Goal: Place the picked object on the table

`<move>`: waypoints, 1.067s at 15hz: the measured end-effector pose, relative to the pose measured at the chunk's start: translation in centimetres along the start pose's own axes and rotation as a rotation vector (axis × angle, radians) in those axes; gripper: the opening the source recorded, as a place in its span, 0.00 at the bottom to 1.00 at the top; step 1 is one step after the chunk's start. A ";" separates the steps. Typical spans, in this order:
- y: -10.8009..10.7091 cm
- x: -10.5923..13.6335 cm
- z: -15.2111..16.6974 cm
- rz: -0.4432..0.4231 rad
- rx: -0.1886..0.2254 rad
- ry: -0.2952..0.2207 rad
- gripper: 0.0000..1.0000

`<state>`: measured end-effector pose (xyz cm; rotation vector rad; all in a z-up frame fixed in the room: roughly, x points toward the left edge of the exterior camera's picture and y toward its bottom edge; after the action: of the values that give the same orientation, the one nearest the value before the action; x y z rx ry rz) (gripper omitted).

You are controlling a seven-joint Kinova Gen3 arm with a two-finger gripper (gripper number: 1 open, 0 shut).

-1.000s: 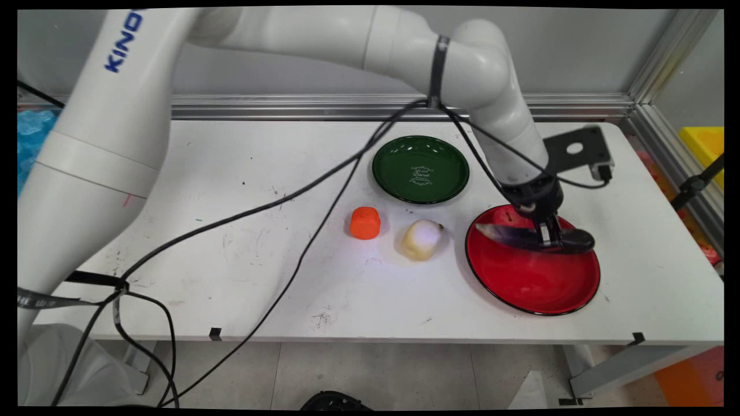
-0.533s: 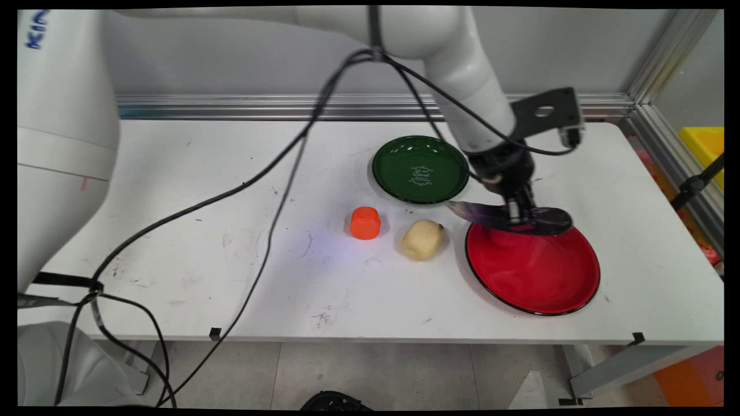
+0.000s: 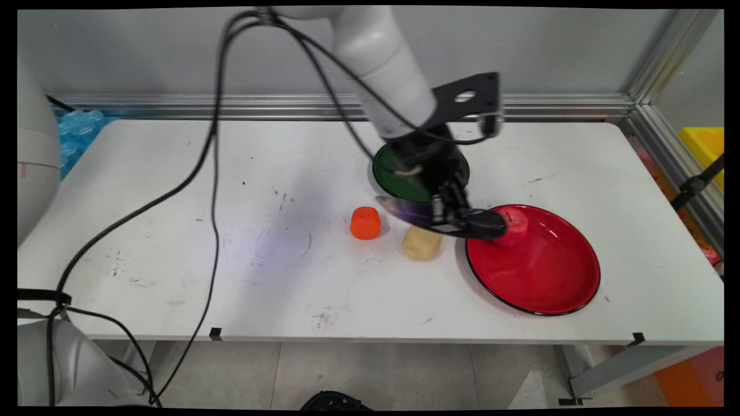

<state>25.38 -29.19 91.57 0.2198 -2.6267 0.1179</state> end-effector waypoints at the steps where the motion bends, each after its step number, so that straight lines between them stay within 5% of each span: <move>1: 0.6 -1.0 -0.9 -0.006 -0.004 -0.010 0.00; 8: 4.2 -7.7 -3.5 -0.054 -0.014 -0.071 0.00; 16: 5.5 -12.4 -0.4 -0.068 -0.009 -0.102 0.00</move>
<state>35.28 -22.09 85.70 0.3190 -2.7172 0.0735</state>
